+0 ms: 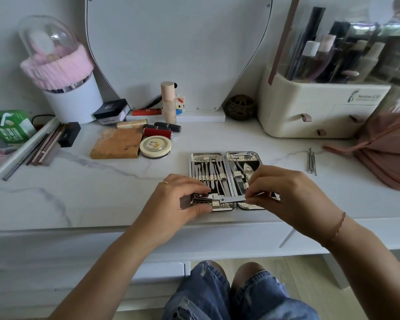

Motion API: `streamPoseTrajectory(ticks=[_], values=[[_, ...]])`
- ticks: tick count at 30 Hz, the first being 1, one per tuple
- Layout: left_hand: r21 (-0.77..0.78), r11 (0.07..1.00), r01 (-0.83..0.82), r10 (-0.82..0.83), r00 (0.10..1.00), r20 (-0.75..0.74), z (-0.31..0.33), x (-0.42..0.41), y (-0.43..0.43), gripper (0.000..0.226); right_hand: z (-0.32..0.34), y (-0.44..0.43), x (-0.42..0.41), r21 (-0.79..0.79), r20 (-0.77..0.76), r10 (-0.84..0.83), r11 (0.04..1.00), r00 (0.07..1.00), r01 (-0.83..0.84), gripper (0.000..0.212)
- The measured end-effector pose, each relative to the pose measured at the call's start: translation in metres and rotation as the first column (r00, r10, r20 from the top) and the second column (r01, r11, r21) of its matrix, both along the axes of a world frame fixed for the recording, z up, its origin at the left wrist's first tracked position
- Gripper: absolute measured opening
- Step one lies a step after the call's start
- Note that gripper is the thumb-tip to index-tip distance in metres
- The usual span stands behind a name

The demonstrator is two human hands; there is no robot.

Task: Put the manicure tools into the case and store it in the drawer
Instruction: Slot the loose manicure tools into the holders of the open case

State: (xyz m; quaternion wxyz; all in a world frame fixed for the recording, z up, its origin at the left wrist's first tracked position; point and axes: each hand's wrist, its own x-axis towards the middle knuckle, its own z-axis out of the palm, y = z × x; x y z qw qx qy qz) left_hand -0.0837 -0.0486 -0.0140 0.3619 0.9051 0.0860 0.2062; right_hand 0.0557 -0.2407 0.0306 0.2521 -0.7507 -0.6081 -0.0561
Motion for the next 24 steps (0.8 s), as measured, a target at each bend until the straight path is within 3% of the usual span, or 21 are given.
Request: streamPoseTrajectory(ticks=[11, 16, 24], values=[[-0.033, 0.999, 0.019, -0.020, 1.000, -0.023, 0.001, -0.002, 0.001, 0.040, 0.000, 0.001, 0.002, -0.022, -0.047, 0.027, 0.999, 0.999, -0.028, 0.006], [-0.037, 0.999, 0.026, -0.027, 0.999, -0.036, 0.000, -0.002, 0.003, 0.040, -0.005, 0.002, 0.006, -0.008, -0.178, 0.024, 1.000, 0.984, -0.026, 0.005], [-0.046, 0.999, 0.026, -0.028, 0.998, -0.047, 0.000, -0.002, 0.003, 0.041, -0.013, 0.008, 0.008, 0.069, -0.468, -0.023, 0.996, 0.883, 0.062, 0.012]])
